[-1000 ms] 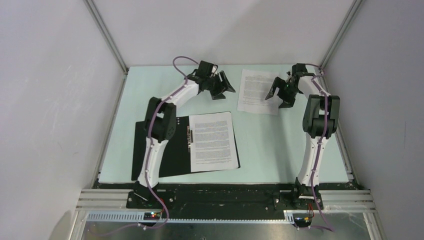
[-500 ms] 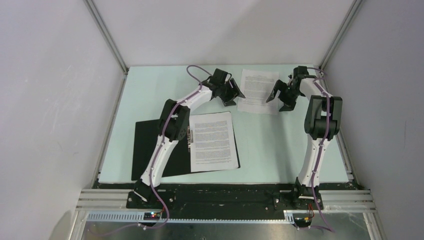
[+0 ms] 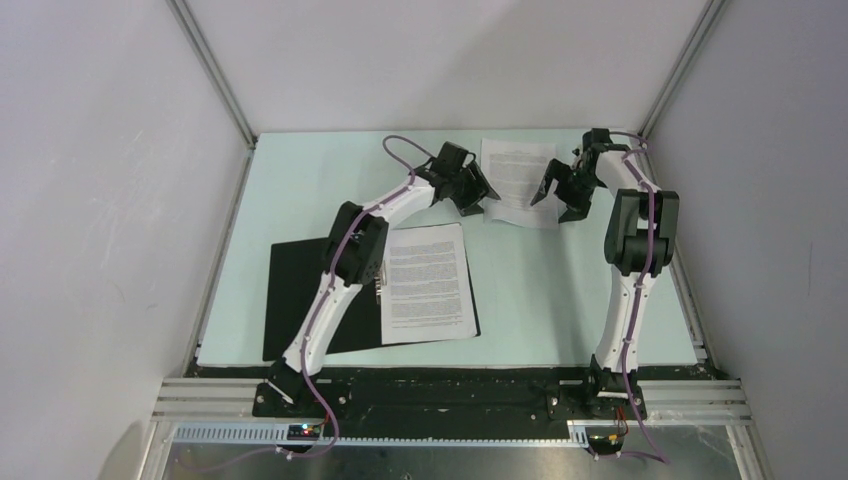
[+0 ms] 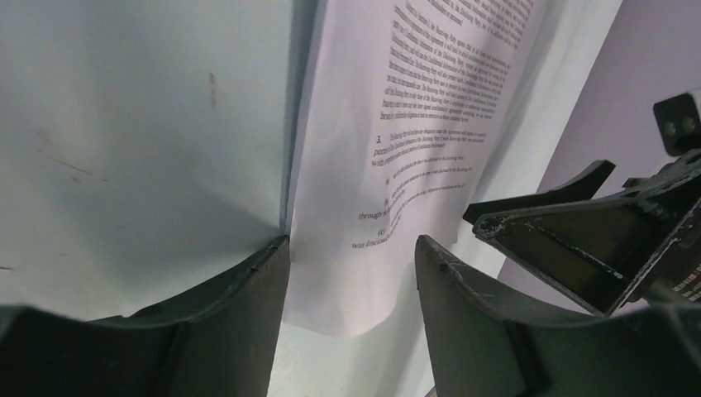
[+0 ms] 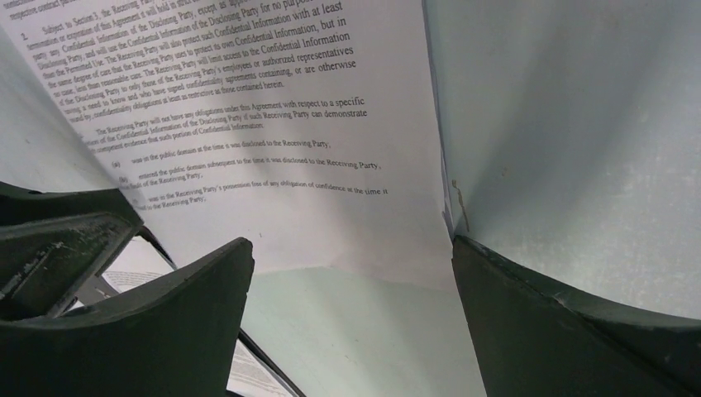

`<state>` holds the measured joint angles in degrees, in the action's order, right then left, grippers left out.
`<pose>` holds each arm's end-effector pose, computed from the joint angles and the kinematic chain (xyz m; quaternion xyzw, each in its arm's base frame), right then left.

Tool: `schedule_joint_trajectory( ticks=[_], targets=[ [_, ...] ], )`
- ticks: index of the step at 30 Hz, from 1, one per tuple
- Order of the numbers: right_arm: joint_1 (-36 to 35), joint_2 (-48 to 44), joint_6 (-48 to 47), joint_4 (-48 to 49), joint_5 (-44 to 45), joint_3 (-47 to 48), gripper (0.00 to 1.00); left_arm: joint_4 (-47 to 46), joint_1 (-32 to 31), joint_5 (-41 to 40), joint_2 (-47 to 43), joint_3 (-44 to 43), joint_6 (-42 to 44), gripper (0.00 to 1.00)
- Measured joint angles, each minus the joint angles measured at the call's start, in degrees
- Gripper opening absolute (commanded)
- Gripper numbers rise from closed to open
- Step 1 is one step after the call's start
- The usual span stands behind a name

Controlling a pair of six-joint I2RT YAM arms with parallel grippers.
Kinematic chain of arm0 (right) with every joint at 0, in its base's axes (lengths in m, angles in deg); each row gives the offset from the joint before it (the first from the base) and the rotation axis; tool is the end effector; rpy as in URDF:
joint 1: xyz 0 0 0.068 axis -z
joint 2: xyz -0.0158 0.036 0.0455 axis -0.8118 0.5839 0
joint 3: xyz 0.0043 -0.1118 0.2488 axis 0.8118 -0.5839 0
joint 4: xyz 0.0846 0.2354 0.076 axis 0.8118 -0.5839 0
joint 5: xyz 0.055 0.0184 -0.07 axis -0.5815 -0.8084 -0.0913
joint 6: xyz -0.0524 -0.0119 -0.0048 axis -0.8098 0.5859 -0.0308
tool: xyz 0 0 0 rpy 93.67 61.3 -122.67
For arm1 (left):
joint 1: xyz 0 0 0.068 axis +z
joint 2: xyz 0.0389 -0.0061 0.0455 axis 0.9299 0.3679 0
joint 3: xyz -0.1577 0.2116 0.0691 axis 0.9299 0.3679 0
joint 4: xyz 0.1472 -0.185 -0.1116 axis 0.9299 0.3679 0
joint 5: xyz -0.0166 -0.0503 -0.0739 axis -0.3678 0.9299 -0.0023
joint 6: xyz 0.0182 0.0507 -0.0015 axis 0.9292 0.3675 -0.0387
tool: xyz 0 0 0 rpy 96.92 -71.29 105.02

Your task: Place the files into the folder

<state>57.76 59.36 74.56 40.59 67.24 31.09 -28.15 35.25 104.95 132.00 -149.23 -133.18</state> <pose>0.4691 -0.0159 0.1670 0.1576 0.9593 0.1980 0.1254 0.4697 -0.3195 0.1413 -0.1682 0.8981 -0.3746 0.1576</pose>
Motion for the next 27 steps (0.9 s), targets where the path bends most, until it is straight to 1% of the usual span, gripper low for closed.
schedule_joint_trajectory(
  ticks=[3,9,11,12,13,17,21,27],
  targets=[
    [-0.4,0.5,-0.6,-1.0,0.7,1.1,0.94,-0.2,-1.1,0.0,0.2,-0.1,-0.4,0.59],
    [-0.5,0.7,-0.8,-1.4,1.0,1.4,0.95,-0.2,-2.4,0.5,1.1,-0.9,-1.3,0.49],
    [-0.5,0.7,-0.8,-1.4,1.0,1.4,0.95,-0.2,-2.5,0.8,1.3,-0.9,-1.4,0.44],
    [-0.5,0.7,-0.8,-1.4,1.0,1.4,0.96,-0.2,-2.5,1.0,1.4,-0.9,-1.4,0.39],
    [-0.5,0.7,-0.8,-1.4,1.0,1.4,0.98,0.0,-2.5,1.0,1.4,-0.9,-1.4,0.37],
    [-0.5,0.5,-0.5,-1.0,0.9,1.1,0.99,0.7,-2.4,1.2,1.4,-0.9,-1.3,0.26],
    [0.4,-2.0,0.2,2.9,-0.9,-3.4,0.99,0.7,-2.4,2.4,1.0,-0.2,-0.9,0.22],
    [2.9,-7.6,5.2,12.3,-6.8,-14.8,0.99,1.6,-1.5,6.5,-2.7,3.8,-0.9,0.18]
  ],
)
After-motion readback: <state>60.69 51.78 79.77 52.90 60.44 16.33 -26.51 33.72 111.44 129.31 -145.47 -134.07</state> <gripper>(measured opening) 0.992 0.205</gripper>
